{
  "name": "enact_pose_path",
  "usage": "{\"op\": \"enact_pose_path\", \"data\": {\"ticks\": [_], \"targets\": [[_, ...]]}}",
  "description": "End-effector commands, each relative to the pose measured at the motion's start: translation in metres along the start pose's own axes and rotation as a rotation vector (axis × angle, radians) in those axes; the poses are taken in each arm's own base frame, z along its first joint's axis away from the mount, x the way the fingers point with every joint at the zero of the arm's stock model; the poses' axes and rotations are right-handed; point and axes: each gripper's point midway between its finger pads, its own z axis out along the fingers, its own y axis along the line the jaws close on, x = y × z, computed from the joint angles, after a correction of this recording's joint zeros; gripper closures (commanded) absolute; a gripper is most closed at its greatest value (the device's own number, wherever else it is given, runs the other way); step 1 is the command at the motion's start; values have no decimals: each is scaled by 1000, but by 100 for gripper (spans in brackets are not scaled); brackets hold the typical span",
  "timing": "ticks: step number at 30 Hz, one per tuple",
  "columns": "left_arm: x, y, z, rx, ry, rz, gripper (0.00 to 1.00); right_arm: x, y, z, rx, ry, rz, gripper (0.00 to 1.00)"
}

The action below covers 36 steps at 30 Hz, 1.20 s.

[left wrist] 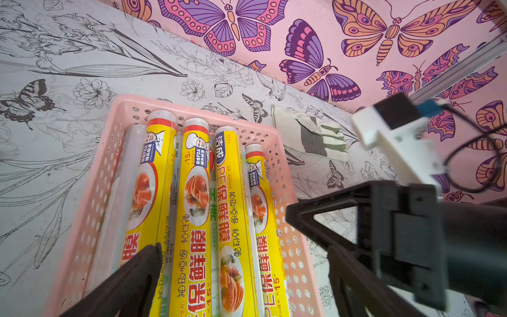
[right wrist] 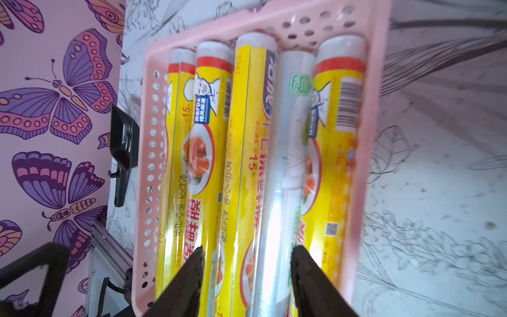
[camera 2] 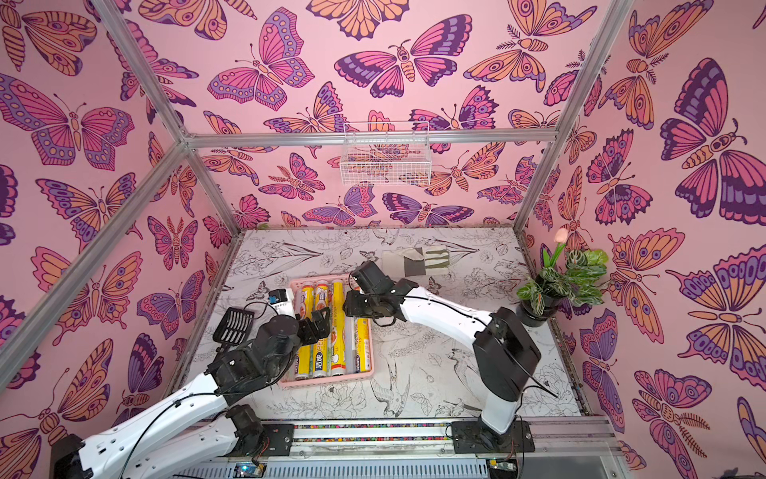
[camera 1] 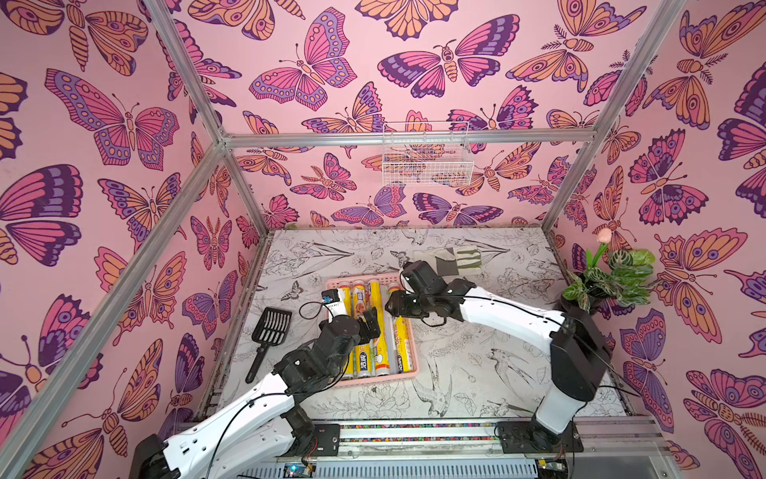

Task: Put the plastic wrap into the basket
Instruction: Place the plastic wrap in the basket, then reset both arms

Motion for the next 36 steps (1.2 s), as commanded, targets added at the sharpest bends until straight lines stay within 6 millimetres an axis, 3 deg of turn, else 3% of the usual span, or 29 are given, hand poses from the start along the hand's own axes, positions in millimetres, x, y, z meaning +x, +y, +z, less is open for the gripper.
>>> {"op": "enact_pose_path", "data": {"ticks": [1, 5, 11, 15, 20, 24, 28, 33, 36], "targets": [[-7, -2, -1, -7, -6, 20, 0, -19, -24, -27, 125, -142, -52, 44], [-10, -6, 1, -8, -5, 48, 0, -39, -47, -66, 232, -314, -77, 43], [-22, -8, 4, -39, -31, 147, 0, -61, -108, -131, 475, -569, -98, 34], [-34, -9, 8, -56, -40, 236, 0, -62, -157, -166, 598, -667, -46, 24], [-49, -4, 14, -112, -53, 376, 0, -56, -214, -195, 692, -711, 40, 21], [-58, 20, 21, -182, -45, 365, 0, -51, -249, -216, 778, -744, 36, 19], [-73, 57, 17, -275, -81, 283, 0, -48, -273, -227, 856, -777, -32, 16], [-84, 115, 2, -413, -137, 172, 0, -42, -313, -230, 998, -773, -52, 15], [-85, 141, -5, -460, -187, 142, 0, -39, -338, -225, 1042, -740, -11, 14]]}}
